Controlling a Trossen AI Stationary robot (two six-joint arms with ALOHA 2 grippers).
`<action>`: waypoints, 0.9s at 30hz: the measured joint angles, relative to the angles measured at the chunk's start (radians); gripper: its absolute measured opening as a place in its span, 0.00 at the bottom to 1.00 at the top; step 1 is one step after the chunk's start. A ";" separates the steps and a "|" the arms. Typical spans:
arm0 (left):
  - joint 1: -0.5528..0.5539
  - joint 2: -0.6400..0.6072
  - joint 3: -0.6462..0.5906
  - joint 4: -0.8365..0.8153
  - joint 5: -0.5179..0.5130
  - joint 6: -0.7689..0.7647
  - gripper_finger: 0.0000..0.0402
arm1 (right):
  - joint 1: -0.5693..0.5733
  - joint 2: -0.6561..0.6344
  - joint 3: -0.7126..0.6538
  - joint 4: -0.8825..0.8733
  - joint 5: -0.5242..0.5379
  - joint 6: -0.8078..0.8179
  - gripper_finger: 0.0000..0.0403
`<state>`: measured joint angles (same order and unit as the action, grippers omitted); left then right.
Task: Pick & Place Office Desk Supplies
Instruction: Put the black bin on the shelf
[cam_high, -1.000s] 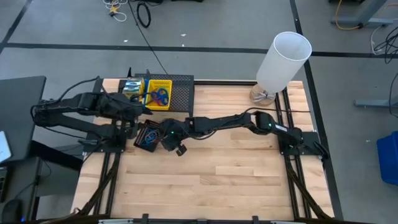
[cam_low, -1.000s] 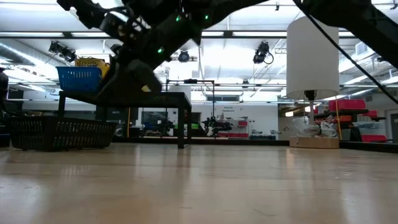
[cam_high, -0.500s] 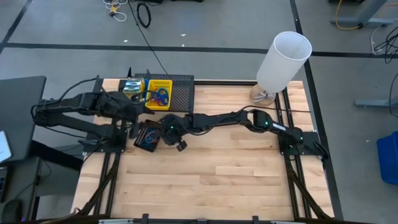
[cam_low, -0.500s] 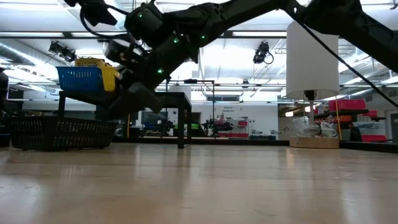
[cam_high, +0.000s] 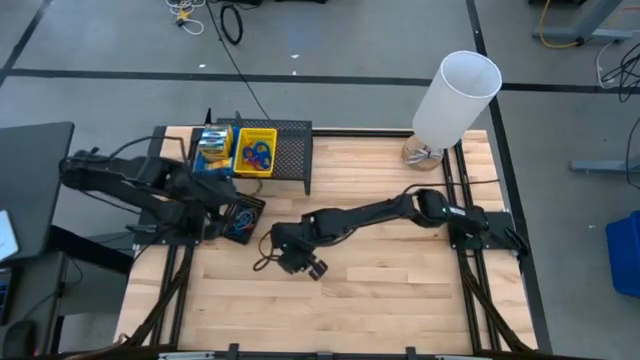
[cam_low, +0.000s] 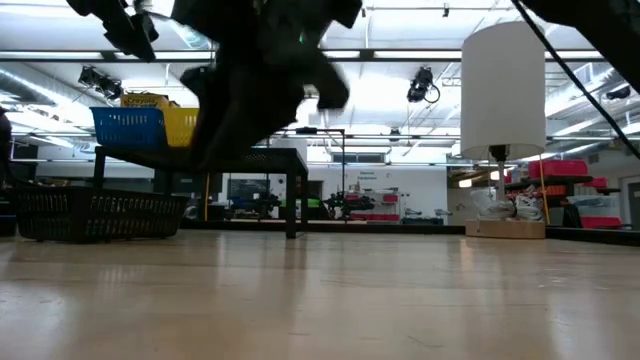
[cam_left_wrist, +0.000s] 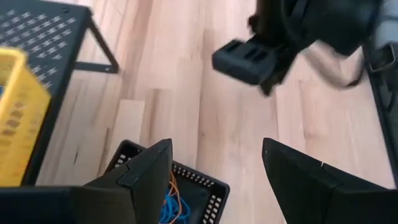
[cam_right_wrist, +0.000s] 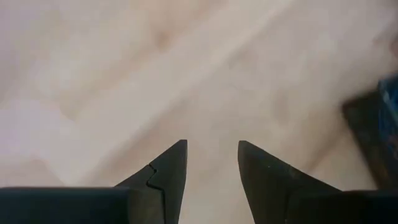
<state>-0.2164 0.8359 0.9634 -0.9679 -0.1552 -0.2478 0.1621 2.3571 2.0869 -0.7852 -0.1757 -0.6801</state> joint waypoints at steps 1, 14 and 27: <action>-0.017 0.017 0.000 0.007 -0.010 -0.004 0.64 | 0.003 -0.015 -0.001 0.004 -0.035 0.027 0.38; -0.151 0.205 0.000 0.064 -0.087 -0.030 0.64 | 0.088 -0.381 0.002 0.131 -0.045 0.030 0.38; -0.179 0.396 0.000 0.097 -0.215 -0.260 0.64 | 0.187 -0.589 0.001 -0.278 0.340 0.291 0.38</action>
<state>-0.3957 1.2323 0.9634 -0.8706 -0.3699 -0.5076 0.3491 1.7685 2.0877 -1.0627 0.1640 -0.3895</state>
